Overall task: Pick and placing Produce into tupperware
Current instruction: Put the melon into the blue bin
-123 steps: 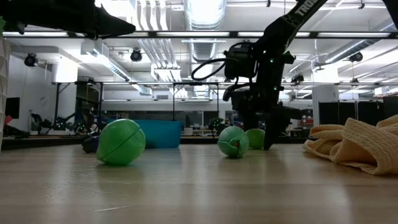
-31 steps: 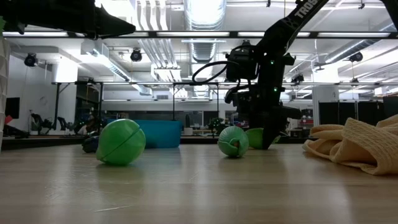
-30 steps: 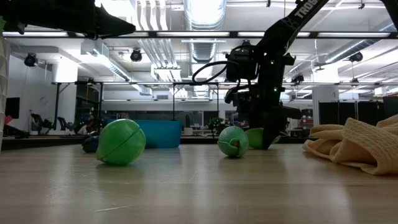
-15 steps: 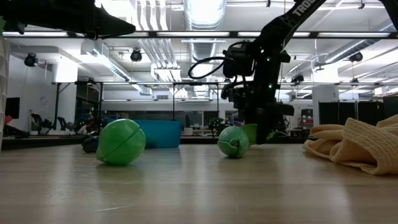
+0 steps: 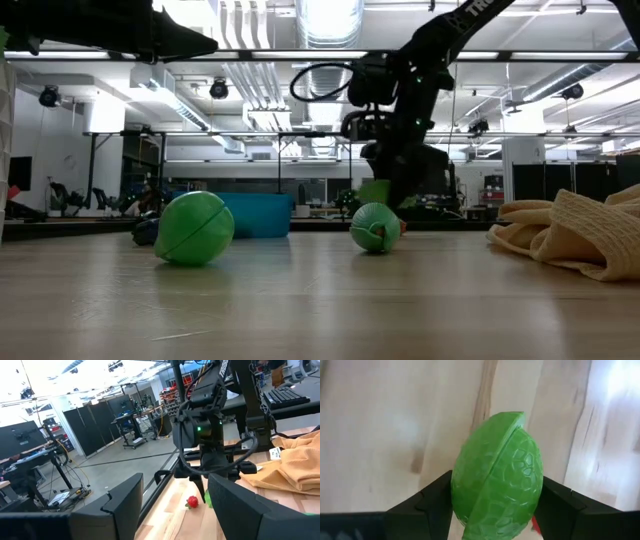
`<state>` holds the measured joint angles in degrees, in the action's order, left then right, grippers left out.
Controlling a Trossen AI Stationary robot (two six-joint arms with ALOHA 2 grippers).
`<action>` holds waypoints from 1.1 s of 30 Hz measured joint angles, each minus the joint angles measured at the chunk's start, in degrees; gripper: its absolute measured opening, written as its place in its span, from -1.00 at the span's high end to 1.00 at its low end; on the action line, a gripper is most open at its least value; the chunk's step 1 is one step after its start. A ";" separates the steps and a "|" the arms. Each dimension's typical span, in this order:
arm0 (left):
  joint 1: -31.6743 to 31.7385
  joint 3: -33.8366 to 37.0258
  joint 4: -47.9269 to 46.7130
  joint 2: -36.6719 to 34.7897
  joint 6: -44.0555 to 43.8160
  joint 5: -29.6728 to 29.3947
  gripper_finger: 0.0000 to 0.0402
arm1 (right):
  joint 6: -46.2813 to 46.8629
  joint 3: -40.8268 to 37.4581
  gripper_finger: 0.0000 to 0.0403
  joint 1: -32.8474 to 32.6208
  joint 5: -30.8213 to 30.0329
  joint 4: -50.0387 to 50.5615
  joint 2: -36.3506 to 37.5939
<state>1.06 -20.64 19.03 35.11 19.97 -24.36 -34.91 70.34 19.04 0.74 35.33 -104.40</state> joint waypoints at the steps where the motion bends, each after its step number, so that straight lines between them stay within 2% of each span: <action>1: 0.00 0.00 0.00 -0.02 0.02 0.00 -0.04 | 0.00 0.48 -0.09 -0.01 0.52 -0.07 0.00; 14: 0.00 0.00 0.00 -0.02 0.02 0.00 -0.04 | 1.36 7.01 -0.09 -0.48 10.27 -8.47 -0.25; 26: -0.02 -0.02 0.00 -0.44 0.01 0.00 -0.04 | -0.05 12.00 -0.09 -2.53 11.90 -18.56 -4.54; 33: -0.02 -0.04 0.08 -0.46 0.02 0.00 -0.04 | 1.04 19.79 -0.09 -2.52 14.60 -20.01 -11.08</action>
<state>1.04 -20.69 19.10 34.65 19.99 -24.36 -33.87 90.12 16.51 15.34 15.32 -115.48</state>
